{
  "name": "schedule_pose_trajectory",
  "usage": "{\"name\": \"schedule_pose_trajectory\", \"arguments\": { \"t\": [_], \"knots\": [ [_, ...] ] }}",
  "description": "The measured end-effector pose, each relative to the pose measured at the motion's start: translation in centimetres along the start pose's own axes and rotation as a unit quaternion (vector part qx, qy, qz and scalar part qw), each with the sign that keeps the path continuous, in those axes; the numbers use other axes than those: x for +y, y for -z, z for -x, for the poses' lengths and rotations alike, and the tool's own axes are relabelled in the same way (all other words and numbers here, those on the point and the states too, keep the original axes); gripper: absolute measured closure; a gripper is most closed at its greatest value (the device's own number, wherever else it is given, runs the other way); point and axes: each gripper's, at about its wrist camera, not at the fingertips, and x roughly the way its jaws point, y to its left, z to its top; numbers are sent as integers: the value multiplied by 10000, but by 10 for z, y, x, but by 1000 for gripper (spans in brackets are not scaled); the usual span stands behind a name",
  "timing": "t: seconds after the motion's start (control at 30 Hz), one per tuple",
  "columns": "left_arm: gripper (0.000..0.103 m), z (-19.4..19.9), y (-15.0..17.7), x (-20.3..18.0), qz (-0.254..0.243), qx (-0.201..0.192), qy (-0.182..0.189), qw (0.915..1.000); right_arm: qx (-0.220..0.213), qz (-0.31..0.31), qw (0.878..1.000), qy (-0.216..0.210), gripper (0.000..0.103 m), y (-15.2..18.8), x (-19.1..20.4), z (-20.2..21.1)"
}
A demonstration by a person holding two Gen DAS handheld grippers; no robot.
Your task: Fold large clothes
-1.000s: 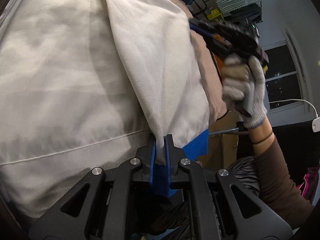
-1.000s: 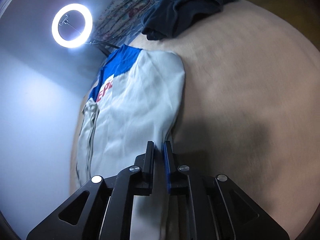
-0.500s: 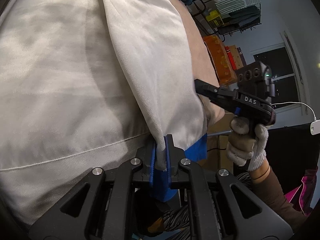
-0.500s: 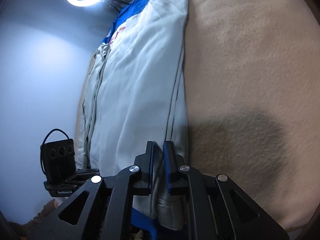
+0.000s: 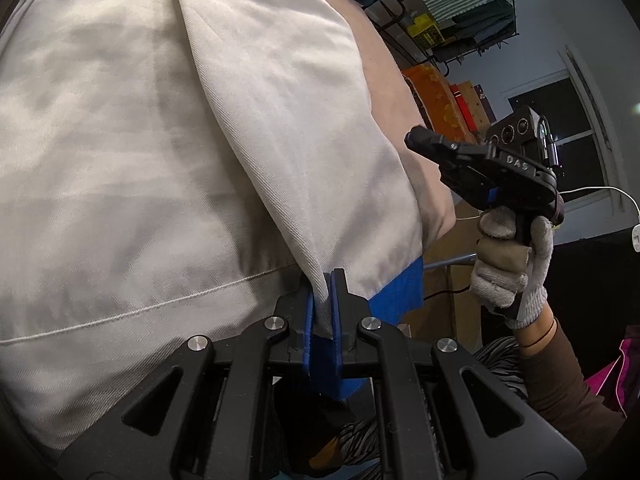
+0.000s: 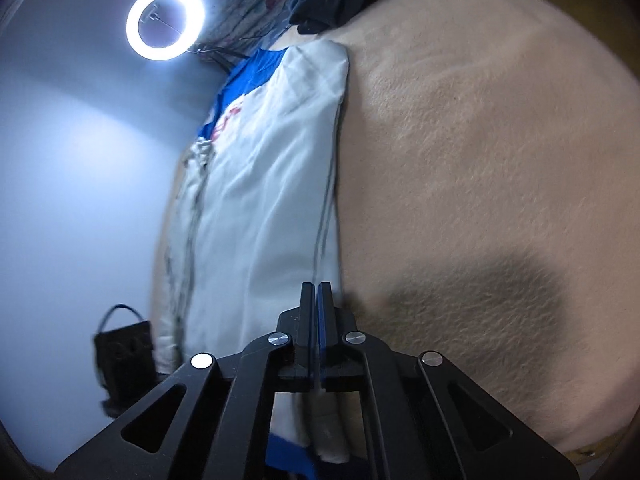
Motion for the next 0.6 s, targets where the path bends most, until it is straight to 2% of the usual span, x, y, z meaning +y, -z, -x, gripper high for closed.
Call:
{"name": "schedule_pose_trajectory", "arguments": {
  "t": [0.1,0.3,0.33,0.37,0.43,0.53,0.6],
  "knots": [
    [98,1,-1,-1,25,15,15,10000,51,-41,9998,-202,86,-2,-3,-6],
    [98,-4,-6,-11,12,4,-17,10000,508,17,9980,-376,85,6,5,-34],
    [98,-5,-6,-11,15,6,-19,10000,546,103,9981,-283,86,7,7,-36],
    [98,-5,-7,-12,23,2,-20,10000,533,240,9982,-112,100,9,11,-38],
    [98,-5,-6,-14,12,-18,-22,10000,322,455,9983,141,101,11,20,-33],
    [98,-7,-5,-18,-109,-5,-36,9999,-14,762,9967,294,101,15,41,-15],
    [98,-10,-4,-18,-150,16,-122,9998,-40,955,9930,692,101,18,42,-7]
  ]
}}
